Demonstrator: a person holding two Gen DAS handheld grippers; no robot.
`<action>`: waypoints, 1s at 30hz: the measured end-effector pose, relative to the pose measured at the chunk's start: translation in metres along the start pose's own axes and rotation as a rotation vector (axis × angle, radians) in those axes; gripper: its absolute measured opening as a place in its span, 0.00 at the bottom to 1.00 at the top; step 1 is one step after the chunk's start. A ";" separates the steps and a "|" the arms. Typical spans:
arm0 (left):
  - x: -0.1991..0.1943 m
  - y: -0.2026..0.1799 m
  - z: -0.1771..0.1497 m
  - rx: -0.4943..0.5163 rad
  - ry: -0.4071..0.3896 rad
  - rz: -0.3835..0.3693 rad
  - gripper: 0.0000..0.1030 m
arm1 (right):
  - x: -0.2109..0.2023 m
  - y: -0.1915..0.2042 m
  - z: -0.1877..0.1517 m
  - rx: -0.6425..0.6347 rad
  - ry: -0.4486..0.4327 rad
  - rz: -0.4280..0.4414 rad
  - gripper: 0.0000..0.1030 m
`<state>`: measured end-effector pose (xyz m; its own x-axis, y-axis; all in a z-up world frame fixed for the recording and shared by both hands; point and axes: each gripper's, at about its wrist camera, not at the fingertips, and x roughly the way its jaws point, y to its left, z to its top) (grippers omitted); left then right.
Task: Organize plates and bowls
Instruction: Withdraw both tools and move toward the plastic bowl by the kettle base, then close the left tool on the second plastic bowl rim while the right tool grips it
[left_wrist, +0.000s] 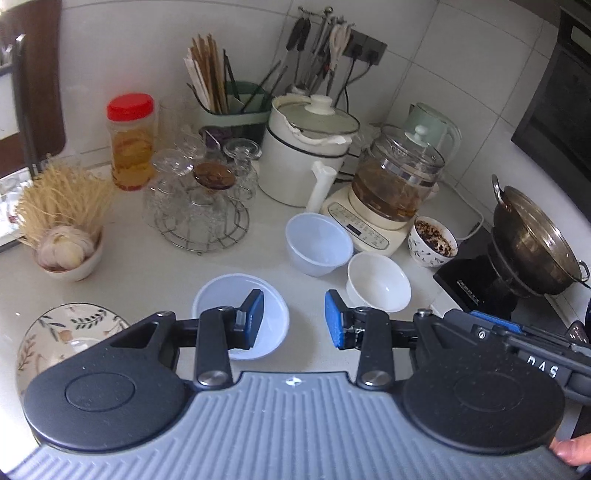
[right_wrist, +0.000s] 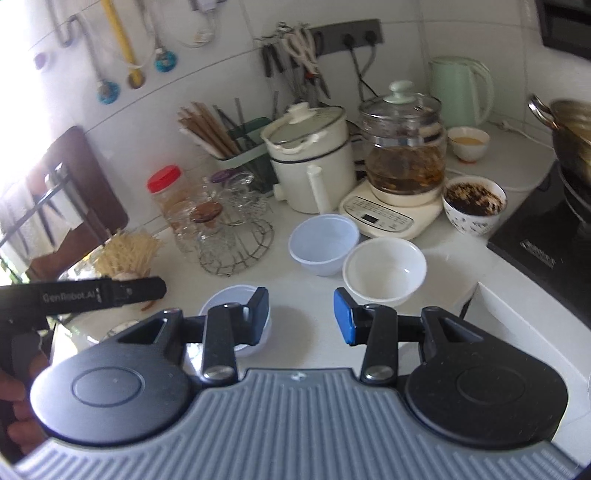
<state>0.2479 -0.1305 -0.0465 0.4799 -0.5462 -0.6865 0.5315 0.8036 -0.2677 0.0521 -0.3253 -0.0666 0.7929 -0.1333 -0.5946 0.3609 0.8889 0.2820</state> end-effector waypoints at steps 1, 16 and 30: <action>0.005 -0.001 0.001 0.007 0.008 -0.002 0.40 | 0.003 -0.003 0.001 0.010 0.002 -0.008 0.41; 0.104 -0.013 0.036 -0.015 0.113 0.034 0.40 | 0.079 -0.049 0.041 0.058 0.078 -0.019 0.41; 0.199 -0.009 0.067 -0.084 0.198 0.101 0.40 | 0.177 -0.077 0.082 0.050 0.223 0.048 0.40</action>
<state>0.3852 -0.2626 -0.1352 0.3769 -0.4112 -0.8300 0.4241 0.8732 -0.2401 0.2050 -0.4534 -0.1320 0.6838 0.0136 -0.7295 0.3535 0.8685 0.3476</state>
